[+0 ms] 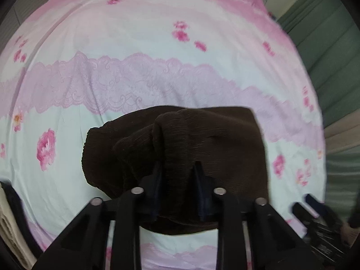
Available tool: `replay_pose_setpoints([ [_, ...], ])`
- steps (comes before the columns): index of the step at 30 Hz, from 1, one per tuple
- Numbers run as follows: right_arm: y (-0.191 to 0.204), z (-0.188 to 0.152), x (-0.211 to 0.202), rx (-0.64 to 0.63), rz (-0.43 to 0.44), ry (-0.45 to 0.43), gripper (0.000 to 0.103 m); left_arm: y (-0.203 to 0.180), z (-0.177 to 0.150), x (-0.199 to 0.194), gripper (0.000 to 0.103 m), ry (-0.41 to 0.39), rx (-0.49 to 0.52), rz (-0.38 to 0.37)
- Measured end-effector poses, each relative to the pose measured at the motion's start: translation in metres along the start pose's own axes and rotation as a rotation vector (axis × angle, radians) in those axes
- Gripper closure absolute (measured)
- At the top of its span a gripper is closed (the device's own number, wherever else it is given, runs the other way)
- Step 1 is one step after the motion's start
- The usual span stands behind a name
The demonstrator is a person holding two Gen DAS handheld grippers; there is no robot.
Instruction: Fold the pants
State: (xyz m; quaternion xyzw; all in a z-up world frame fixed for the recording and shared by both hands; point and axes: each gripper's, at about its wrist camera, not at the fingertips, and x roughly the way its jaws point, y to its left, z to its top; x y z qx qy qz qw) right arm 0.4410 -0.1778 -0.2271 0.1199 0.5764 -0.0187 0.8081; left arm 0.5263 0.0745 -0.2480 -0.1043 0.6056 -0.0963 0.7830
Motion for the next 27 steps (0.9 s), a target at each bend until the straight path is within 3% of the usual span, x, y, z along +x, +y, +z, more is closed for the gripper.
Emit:
replay_pose_setpoints([
  [5, 0.000, 0.000, 0.008, -0.023, 0.019, 0.016, 0.021, 0.011, -0.020, -0.029, 0.078, -0.052, -0.018, -0.027],
  [11, 0.012, -0.001, 0.022, -0.086, 0.033, 0.026, 0.021, 0.045, -0.042, -0.007, 0.076, -0.003, -0.070, 0.019],
  [14, 0.019, -0.004, 0.032, -0.116, 0.031, 0.036, 0.021, 0.067, -0.051, 0.009, 0.058, 0.020, -0.157, -0.019],
  [16, 0.022, -0.006, 0.038, -0.126, 0.036, 0.055, 0.021, 0.083, -0.057, 0.014, 0.033, 0.013, -0.230, -0.041],
  [21, 0.026, -0.012, 0.044, -0.139, 0.031, 0.070, 0.021, 0.103, -0.070, 0.033, 0.027, 0.060, -0.320, -0.126],
  [27, 0.022, -0.019, 0.047, -0.127, 0.017, 0.082, 0.021, 0.107, -0.076, 0.051, 0.029, 0.065, -0.411, -0.228],
])
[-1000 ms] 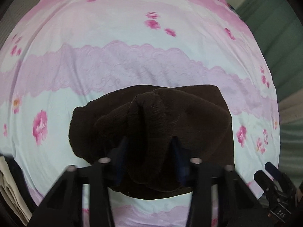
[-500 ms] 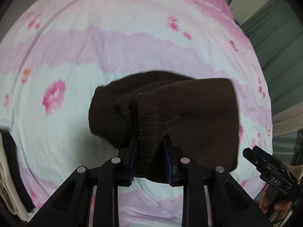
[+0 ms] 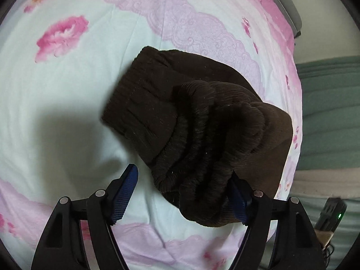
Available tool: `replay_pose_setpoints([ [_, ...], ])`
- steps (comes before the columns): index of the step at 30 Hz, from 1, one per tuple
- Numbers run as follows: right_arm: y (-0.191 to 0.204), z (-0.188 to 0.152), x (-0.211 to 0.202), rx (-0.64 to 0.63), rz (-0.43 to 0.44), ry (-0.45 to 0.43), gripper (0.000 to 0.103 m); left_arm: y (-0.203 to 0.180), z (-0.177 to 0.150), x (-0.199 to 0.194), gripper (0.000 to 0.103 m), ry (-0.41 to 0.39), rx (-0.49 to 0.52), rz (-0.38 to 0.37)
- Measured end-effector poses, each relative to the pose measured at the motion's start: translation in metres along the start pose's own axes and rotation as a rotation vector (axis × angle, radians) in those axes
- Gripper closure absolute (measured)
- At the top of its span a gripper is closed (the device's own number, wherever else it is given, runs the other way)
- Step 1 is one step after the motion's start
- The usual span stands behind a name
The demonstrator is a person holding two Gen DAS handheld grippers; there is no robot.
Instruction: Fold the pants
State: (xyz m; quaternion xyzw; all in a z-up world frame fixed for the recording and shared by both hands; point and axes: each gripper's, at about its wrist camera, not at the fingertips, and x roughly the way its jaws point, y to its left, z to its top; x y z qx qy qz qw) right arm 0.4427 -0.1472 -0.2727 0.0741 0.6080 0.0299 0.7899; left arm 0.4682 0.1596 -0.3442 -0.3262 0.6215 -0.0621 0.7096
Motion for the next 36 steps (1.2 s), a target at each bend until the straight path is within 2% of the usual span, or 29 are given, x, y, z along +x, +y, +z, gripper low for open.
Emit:
replay_pose_setpoints([
  [3, -0.006, -0.006, 0.000, 0.007, -0.025, 0.005, 0.021, -0.006, -0.001, 0.004, 0.045, 0.011, 0.010, -0.019],
  [7, -0.019, -0.015, 0.001, 0.043, -0.048, 0.021, 0.021, -0.025, -0.004, -0.008, 0.052, 0.012, 0.081, 0.042],
  [9, -0.026, -0.021, 0.000, 0.061, -0.056, 0.025, 0.021, -0.032, -0.006, -0.015, 0.055, 0.006, 0.102, 0.046],
  [11, -0.031, -0.028, 0.000, 0.072, -0.055, 0.030, 0.021, -0.043, -0.011, -0.026, 0.056, -0.023, 0.146, 0.056],
  [13, -0.035, -0.034, 0.000, 0.079, -0.059, 0.037, 0.021, -0.059, -0.019, -0.036, 0.056, -0.062, 0.210, 0.112],
  [15, -0.038, -0.038, 0.000, 0.088, -0.058, 0.044, 0.021, -0.070, -0.024, -0.040, 0.056, -0.091, 0.276, 0.138],
  [19, -0.037, -0.044, 0.000, 0.091, -0.033, 0.037, 0.021, -0.082, -0.014, -0.033, 0.061, -0.086, 0.316, 0.164],
  [25, -0.022, -0.053, 0.005, 0.058, 0.085, 0.000, 0.021, -0.111, 0.003, -0.074, 0.062, -0.172, 0.380, 0.135],
  [29, 0.000, -0.047, 0.025, 0.022, 0.129, -0.005, 0.021, -0.131, 0.011, -0.091, 0.062, -0.196, 0.440, 0.130],
  [32, 0.015, -0.036, 0.040, 0.003, 0.116, -0.013, 0.022, -0.136, 0.016, -0.095, 0.062, -0.223, 0.497, 0.175],
  [34, 0.019, -0.030, 0.044, 0.001, 0.009, -0.039, 0.024, -0.129, 0.022, -0.098, 0.062, -0.251, 0.513, 0.210],
  [36, 0.012, -0.027, 0.042, 0.039, -0.051, -0.045, 0.028, -0.115, 0.031, -0.097, 0.063, -0.245, 0.495, 0.218],
])
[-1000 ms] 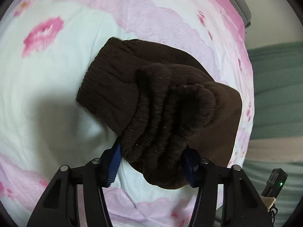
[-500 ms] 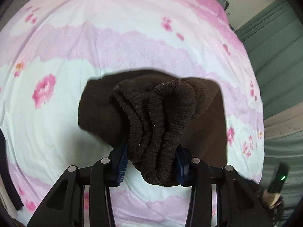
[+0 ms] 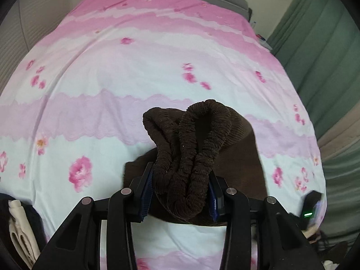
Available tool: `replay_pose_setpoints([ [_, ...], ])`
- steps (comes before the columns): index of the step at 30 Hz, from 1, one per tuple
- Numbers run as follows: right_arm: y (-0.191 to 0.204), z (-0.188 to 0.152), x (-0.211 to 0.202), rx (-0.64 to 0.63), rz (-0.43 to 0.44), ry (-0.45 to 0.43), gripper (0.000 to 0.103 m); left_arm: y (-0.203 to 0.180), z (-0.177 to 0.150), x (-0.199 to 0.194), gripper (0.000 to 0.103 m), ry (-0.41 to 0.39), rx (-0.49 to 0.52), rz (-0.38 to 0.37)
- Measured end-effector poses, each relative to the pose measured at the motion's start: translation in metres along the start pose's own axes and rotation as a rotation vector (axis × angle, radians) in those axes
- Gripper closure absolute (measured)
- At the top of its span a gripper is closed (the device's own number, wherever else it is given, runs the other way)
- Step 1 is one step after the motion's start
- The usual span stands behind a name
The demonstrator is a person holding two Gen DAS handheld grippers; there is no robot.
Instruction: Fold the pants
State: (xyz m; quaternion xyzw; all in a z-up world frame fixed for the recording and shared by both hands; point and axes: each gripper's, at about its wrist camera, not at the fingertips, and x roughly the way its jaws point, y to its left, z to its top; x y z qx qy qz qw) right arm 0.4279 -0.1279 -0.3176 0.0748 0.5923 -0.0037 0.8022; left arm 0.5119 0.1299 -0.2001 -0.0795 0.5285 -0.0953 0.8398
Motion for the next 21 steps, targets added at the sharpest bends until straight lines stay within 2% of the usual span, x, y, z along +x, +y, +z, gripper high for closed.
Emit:
replay_pose_setpoints([
  [2, -0.011, -0.001, -0.009, 0.042, 0.014, -0.024, 0.030, 0.019, -0.003, 0.012, 0.063, 0.032, -0.033, 0.001],
  [5, -0.020, -0.003, -0.025, 0.077, -0.029, -0.067, 0.031, 0.040, -0.017, 0.039, 0.063, 0.105, -0.093, -0.012],
  [9, -0.006, -0.002, -0.021, 0.001, -0.113, -0.058, 0.035, 0.057, -0.033, 0.061, 0.063, 0.145, -0.143, -0.027],
  [12, -0.003, -0.005, -0.013, -0.024, -0.129, -0.032, 0.035, 0.066, -0.038, 0.067, 0.062, 0.169, -0.173, -0.052],
  [14, -0.006, -0.006, -0.010, -0.023, -0.131, -0.016, 0.035, 0.065, -0.039, 0.068, 0.058, 0.174, -0.153, -0.036],
  [19, -0.004, -0.007, -0.015, -0.041, -0.108, 0.005, 0.035, 0.070, -0.042, 0.075, 0.040, 0.192, -0.109, 0.051],
  [21, 0.000, -0.008, -0.019, -0.064, -0.096, 0.024, 0.035, 0.075, -0.044, 0.076, 0.040, 0.200, -0.121, 0.050],
])
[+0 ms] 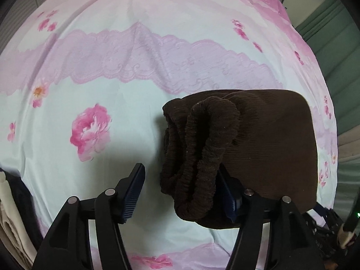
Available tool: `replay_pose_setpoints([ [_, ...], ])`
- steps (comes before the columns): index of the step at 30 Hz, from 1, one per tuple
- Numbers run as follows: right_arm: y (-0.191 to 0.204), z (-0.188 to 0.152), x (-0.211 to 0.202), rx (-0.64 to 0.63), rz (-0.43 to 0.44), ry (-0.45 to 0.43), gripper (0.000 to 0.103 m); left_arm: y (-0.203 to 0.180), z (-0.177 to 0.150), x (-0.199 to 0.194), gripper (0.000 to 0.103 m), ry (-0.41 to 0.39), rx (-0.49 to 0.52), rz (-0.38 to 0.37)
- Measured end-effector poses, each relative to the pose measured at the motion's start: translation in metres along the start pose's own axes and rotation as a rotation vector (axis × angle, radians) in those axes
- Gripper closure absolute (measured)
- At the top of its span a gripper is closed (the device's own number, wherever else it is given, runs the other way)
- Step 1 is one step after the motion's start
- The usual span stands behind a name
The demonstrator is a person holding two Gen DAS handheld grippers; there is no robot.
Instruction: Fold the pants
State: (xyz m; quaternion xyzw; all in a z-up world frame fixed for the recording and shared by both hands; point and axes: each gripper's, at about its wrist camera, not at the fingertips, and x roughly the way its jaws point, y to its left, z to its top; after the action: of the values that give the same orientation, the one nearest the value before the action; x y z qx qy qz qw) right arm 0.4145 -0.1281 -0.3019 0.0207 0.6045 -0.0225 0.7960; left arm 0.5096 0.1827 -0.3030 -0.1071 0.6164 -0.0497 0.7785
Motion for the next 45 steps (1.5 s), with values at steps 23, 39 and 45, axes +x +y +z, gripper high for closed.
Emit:
replay_pose_setpoints([
  [23, 0.003, 0.071, 0.055, 0.093, 0.273, 0.030, 0.019, 0.029, -0.020, 0.036, 0.032, 0.097, -0.124, -0.176],
  [39, 0.005, 0.083, 0.108, 0.014, 0.269, 0.079, 0.018, 0.040, -0.022, 0.087, 0.016, 0.098, -0.299, -0.351],
  [45, 0.008, 0.094, 0.116, 0.032, 0.276, 0.092, 0.019, 0.039, -0.024, 0.079, 0.028, 0.087, -0.338, -0.350],
])
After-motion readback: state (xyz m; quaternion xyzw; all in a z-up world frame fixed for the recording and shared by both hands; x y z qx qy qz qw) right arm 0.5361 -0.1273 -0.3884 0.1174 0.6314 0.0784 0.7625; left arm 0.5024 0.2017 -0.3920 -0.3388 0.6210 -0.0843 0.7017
